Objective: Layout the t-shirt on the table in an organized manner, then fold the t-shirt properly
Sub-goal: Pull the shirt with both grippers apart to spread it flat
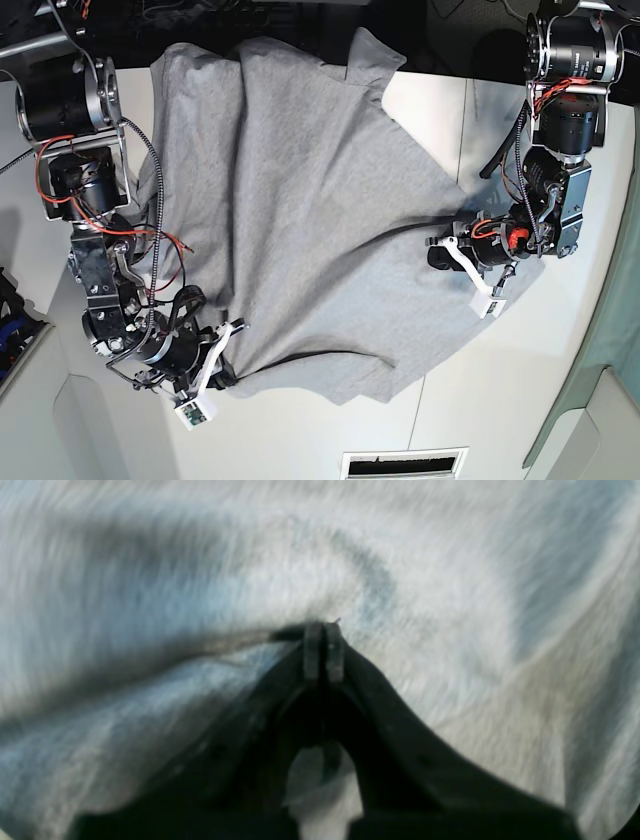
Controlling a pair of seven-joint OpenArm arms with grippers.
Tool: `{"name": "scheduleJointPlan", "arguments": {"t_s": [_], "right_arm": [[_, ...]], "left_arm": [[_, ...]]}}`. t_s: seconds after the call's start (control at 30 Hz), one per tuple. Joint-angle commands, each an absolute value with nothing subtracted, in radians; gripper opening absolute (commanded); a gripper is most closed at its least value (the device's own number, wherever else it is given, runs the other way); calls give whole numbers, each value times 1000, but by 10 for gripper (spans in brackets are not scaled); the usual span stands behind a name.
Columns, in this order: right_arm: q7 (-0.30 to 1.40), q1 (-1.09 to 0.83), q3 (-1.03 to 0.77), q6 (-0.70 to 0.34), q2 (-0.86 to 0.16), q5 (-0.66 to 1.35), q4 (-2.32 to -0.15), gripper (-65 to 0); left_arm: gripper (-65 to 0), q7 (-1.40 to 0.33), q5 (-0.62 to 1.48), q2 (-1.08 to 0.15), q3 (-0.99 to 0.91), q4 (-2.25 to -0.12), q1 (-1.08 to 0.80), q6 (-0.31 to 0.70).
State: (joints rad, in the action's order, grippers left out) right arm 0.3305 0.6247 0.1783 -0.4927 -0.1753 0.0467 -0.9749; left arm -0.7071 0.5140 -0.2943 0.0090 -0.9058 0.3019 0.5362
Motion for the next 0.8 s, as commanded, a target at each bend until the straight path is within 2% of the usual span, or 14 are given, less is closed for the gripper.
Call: {"name": "scheduleJointPlan", "arguments": {"t_s": [0.0,0.07,0.1,0.13,0.27,0.43,0.63,0.73,0.77], "right_arm": [[295,664,172,-474,-187,56,-992,-501],[295,664,172,-445,-201,57,-992,-321],[295,661,172,-420,-208,56,-992,-262],[295,659,172,-392,-215,57,-992,-232],[325,651,171,-337,-238,68,-992,-230],[520,641,170,-318,-239,171,-992,-230],[517,554,169,-318,-237,238,-992,-230],[505,505,169,-318,-238,266,-992,-230],[504,492,169,-318,-238,270,-994,-230]], "left_arm": [[-650,-745,483,-305,9,-910,310,525],[-650,-745,482,-305,9,-910,310,525],[-650,-745,481,-305,9,-910,310,525],[-650,-745,477,-305,9,-910,310,525],[-650,-737,439,-317,9,-910,310,524],[-650,-706,425,-372,9,-910,311,496],[-650,-686,429,-448,9,-910,318,457],[-649,-693,451,-469,9,-914,318,494],[-611,-699,486,-470,9,-926,318,524]]}}
